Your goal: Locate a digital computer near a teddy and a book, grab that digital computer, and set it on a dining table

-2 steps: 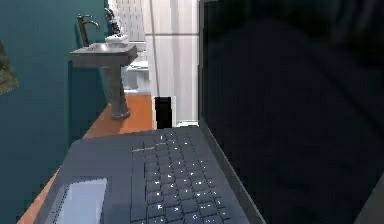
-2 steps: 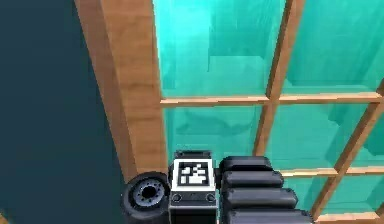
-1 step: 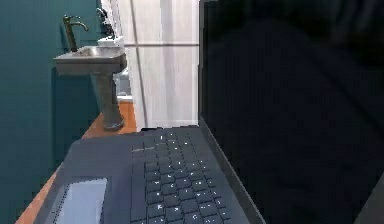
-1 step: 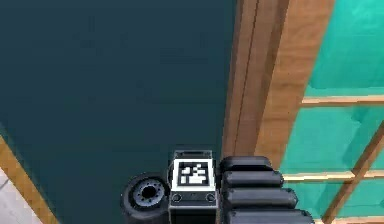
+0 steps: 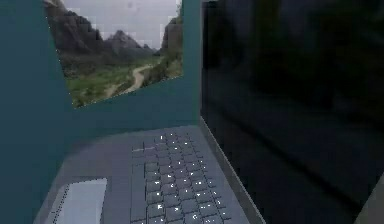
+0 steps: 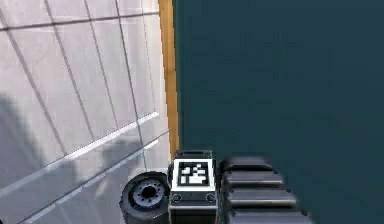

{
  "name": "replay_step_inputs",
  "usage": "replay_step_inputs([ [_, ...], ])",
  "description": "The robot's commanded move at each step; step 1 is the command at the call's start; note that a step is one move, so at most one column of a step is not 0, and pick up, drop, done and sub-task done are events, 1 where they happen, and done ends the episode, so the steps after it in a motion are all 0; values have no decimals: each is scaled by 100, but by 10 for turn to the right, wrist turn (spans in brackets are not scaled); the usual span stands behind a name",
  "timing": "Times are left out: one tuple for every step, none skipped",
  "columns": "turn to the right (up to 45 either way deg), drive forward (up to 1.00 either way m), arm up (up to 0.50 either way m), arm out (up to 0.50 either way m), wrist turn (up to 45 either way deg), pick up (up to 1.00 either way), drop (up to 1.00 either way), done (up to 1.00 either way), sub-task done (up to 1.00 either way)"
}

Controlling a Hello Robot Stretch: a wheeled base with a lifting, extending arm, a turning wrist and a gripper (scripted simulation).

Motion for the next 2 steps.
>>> replay_step_inputs([
  [-90,0,0,0,0,0,0,0,0],
  [0,75,0,0,0,0,0,0,0],
])
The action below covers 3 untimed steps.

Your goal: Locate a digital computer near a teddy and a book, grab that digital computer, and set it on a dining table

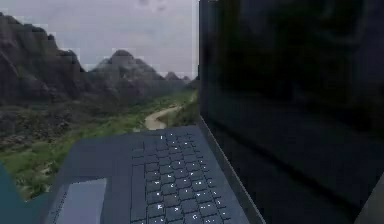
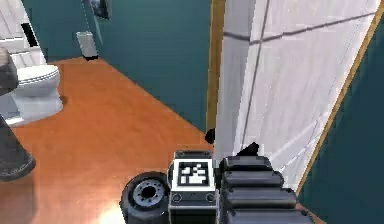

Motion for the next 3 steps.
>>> replay_step_inputs([
  [450,0,0,0,0,0,0,0,0],
  [0,40,0,0,0,0,0,0,0],
  [450,0,0,0,0,0,0,0,0],
])
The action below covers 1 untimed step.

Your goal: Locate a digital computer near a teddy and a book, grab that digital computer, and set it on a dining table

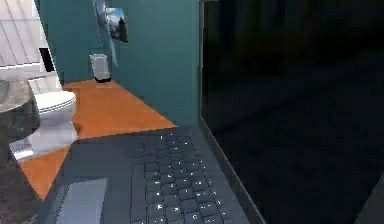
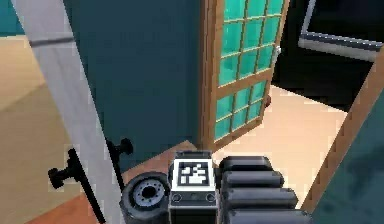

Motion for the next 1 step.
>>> replay_step_inputs([
  [210,0,0,0,0,0,0,0,0],
])
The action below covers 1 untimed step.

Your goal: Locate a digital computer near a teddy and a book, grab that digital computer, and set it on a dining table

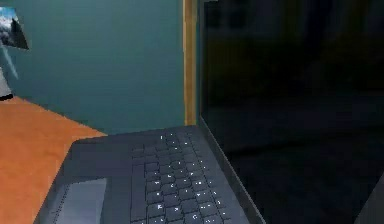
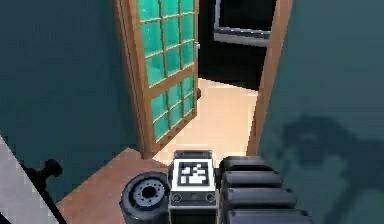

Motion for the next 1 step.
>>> replay_step_inputs([
  [0,80,0,0,0,0,0,0,0],
])
